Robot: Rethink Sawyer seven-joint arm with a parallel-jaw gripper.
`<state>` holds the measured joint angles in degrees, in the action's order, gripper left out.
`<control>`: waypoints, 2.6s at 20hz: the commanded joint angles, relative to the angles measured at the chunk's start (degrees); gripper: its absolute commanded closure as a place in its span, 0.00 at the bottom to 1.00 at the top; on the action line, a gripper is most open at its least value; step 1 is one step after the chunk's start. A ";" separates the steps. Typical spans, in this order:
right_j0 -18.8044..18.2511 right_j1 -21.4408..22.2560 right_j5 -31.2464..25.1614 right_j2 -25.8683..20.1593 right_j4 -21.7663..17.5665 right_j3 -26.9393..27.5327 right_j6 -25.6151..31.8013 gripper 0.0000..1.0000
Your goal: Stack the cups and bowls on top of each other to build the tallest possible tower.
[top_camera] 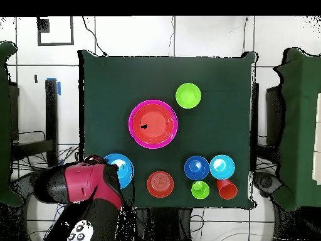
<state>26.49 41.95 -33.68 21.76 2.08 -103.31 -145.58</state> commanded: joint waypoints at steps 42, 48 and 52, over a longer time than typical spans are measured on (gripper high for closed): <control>-35.00 -1.41 12.98 -38.55 -37.50 -3.77 18.26 0.00; -35.68 -2.02 11.23 -40.94 -39.97 -3.03 16.41 0.00; -37.42 -1.92 9.56 -43.23 -40.52 -3.10 17.30 0.00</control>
<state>-9.05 41.16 -17.35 -13.53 -33.30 -108.06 -145.91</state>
